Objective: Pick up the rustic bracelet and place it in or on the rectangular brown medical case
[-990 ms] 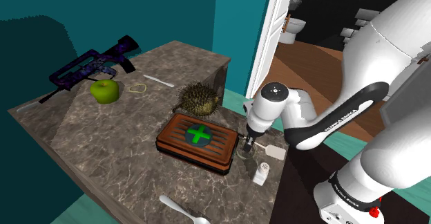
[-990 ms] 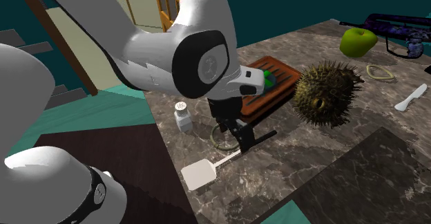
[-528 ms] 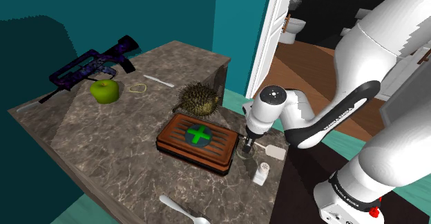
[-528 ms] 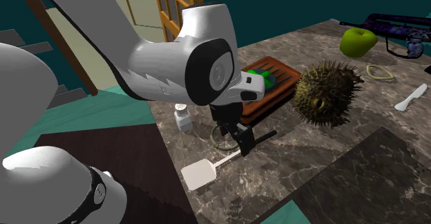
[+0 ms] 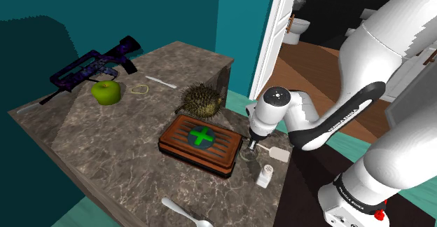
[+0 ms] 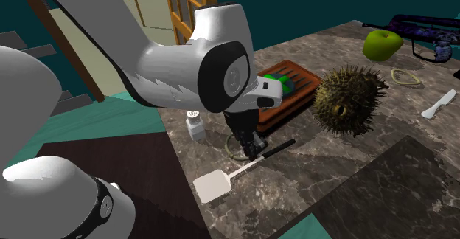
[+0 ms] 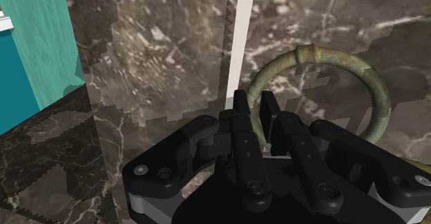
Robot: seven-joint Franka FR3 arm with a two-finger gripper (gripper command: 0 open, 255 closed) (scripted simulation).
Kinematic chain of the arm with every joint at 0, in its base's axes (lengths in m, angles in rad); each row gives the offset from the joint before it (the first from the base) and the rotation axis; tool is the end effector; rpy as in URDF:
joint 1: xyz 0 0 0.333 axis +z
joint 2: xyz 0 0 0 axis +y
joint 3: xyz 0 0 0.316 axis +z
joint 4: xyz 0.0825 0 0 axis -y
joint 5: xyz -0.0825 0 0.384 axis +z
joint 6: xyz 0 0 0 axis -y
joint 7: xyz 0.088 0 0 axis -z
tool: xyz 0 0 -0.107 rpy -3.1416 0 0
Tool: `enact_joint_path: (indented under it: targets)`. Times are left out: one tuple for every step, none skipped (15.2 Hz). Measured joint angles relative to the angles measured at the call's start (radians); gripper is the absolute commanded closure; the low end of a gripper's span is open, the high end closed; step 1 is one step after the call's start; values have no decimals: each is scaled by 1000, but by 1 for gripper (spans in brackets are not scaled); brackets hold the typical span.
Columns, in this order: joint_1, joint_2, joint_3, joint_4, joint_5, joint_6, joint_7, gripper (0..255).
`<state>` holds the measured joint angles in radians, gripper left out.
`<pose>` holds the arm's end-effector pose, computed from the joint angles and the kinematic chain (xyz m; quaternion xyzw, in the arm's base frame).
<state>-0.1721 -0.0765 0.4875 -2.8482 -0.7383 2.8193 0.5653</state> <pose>0.3275 0.1371 0.2146 0.9654 0.2211 0.0694 0.1194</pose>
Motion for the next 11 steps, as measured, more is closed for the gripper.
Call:
enact_joint_path:
  targets:
    - [0,0,0,0,0,0,0,255]
    - [0,0,0,0,0,0,0,255]
    - [0,0,0,0,0,0,0,255]
    - [0,0,0,0,0,0,0,255]
    - [8,-12,-1,-4,25,-3,-19,255]
    - [20,-29,-4,-9,64,-10,-49,255]
    - [33,-47,-10,-13,104,-17,-83,255]
    - [50,-69,-18,-19,150,-26,-120,255]
    - [67,-91,-30,-24,192,-36,-157,255]
    - [88,-113,-38,-30,232,-48,-186,255]
    - [108,-132,-50,-29,270,-64,-217,255]
